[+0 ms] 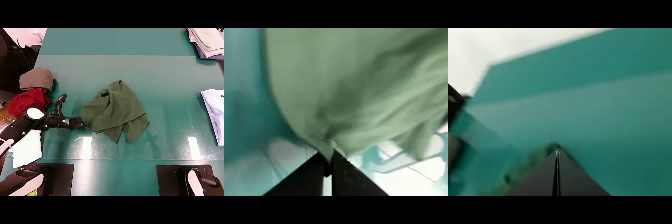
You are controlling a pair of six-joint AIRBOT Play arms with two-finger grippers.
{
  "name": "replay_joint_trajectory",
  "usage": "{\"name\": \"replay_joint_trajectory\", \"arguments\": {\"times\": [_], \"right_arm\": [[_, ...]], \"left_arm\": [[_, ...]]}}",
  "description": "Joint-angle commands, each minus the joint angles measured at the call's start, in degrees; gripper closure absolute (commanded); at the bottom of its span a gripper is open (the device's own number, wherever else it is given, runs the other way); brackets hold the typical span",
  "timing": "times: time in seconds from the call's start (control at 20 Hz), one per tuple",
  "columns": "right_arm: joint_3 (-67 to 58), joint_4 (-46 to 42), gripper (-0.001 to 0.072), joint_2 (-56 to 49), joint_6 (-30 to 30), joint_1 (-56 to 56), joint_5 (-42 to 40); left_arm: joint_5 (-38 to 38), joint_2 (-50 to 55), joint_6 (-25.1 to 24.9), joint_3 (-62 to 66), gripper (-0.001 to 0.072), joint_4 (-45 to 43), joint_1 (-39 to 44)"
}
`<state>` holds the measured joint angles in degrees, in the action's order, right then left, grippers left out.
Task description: Fold the shirts.
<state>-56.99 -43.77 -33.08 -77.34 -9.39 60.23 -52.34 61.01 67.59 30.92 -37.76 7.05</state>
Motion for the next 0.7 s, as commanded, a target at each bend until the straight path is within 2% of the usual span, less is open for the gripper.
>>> {"name": "replay_joint_trajectory", "arguments": {"times": [0.0,0.05,0.1,0.15,0.2,0.25,0.3,0.4,0.65], "right_arm": [[3.3,-16.7,0.0679,-4.6,-3.9,-2.0,14.4],[6.7,-17.8,0.0349,-6.6,-4.5,-2.3,15.9],[10.4,-16.1,0.0051,-8.5,-4.7,-2.7,15.4],[14.0,-12.1,0.0048,-11.1,-4.6,-2.6,14.7],[17.4,-6.6,0.0106,-14.2,-2.7,-1.8,13.4],[20.0,-2.6,0.0247,-17.0,1.1,-0.1,11.1],[21.9,-0.5,0.0282,-19.9,3.4,2.6,7.6],[23.5,-1.2,0.0282,-24.8,3.3,9.0,1.1],[18.3,-1.3,0.0281,-38.3,3.3,23.2,-4.6]], "left_arm": [[-5.1,-0.7,-0.2,8.8,0.0682,-0.5,0.5],[-6.3,-1.2,-0.2,12.3,0.0681,-1.1,0.5],[-7.1,-1.3,-0.2,15.4,0.0681,-1.2,0.5],[-7.7,-1.3,-0.3,18.2,0.0681,-1.2,0.5],[-8.2,-1.3,-0.3,20.4,0.0681,-1.2,0.5],[-8.2,-1.3,-0.2,22.2,0.0681,-1.2,0.5],[-8.2,-1.3,-0.2,23.3,0.0681,-1.2,0.5],[-8.3,-1.3,-0.2,24.1,0.0681,-1.1,0.5],[-8.4,-1.3,-0.1,24.1,0.0681,-1.2,0.5]]}}
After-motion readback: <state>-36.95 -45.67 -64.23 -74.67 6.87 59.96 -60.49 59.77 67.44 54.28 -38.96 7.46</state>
